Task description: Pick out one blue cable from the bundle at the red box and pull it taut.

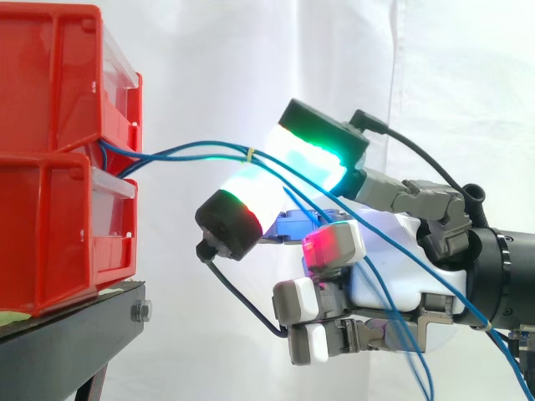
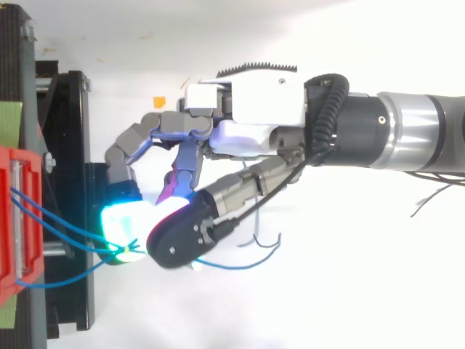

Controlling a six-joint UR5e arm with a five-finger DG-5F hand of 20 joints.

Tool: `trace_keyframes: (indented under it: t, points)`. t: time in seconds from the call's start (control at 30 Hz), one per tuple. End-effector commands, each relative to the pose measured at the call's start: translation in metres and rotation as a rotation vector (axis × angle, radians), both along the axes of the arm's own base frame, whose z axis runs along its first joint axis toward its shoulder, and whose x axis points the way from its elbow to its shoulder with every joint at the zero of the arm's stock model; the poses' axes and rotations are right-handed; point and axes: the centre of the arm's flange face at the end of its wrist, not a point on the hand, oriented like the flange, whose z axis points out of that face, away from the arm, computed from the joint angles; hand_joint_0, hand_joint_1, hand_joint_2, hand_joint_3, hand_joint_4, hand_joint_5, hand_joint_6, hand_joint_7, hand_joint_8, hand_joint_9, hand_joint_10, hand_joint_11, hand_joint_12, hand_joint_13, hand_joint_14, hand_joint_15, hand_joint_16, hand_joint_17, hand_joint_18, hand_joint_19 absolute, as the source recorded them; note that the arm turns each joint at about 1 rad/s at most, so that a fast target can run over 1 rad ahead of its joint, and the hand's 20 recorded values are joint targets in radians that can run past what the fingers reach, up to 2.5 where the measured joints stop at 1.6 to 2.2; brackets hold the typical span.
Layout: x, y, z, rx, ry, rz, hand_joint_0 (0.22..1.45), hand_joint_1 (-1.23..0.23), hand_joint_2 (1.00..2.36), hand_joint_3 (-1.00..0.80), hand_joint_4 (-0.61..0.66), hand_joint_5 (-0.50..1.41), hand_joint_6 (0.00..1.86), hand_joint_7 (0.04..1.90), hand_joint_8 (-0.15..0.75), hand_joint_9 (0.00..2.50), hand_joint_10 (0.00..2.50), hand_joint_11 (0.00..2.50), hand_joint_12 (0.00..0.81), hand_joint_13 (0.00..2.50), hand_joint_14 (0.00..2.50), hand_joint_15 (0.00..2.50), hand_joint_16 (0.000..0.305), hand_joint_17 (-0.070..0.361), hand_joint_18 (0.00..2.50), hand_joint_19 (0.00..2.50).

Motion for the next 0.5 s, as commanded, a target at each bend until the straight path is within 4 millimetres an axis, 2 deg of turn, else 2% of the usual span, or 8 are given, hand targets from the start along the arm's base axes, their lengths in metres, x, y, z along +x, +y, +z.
trace_keyframes:
  t: [0.0,0.07,0.13,0.2,0.23,0.3,0.47]
  points:
    - [0.0001,-0.0010,0.0001,0.000,0.000,-0.001,0.47,-0.43,1.40,-0.19,-0.01,-0.04,0.87,1.05,0.316,1.47,0.02,0.50,0.429,1.13,0.02,0.49,0.069,0.155,1.02,0.61]
    - [0.0002,0.0002,0.0013,0.000,-0.002,0.000,0.47,-0.40,1.45,-0.22,0.00,-0.04,0.87,1.06,0.321,1.48,0.02,0.50,0.434,1.13,0.02,0.49,0.069,0.156,1.02,0.61]
    - [-0.0003,-0.0010,-0.0006,0.000,0.001,-0.001,0.48,-0.39,1.41,-0.23,0.02,-0.04,0.85,1.08,0.328,1.46,0.02,0.49,0.440,1.13,0.02,0.49,0.070,0.156,1.02,0.61]
    - [0.0002,0.0002,0.0013,0.000,-0.002,0.000,0.50,-0.40,1.26,-0.21,0.04,-0.05,0.85,1.07,0.329,1.45,0.02,0.51,0.437,1.11,0.02,0.49,0.069,0.156,1.01,0.61]
    - [0.0002,0.0002,0.0013,0.000,-0.002,0.000,0.50,-0.41,1.26,-0.22,0.04,-0.05,0.85,1.07,0.330,1.45,0.02,0.51,0.438,1.11,0.02,0.49,0.069,0.156,1.01,0.61]
    - [0.0002,0.0002,0.0001,0.000,0.000,0.000,0.54,-0.44,1.06,-0.18,0.05,-0.05,0.85,1.06,0.325,1.44,0.02,0.51,0.434,1.10,0.02,0.50,0.068,0.153,0.99,0.62]
    - [0.0001,-0.0010,0.0001,0.000,0.000,-0.001,0.56,-0.46,1.01,-0.18,0.05,-0.05,0.85,1.04,0.327,1.44,0.02,0.51,0.433,1.10,0.02,0.50,0.068,0.154,0.98,0.61]
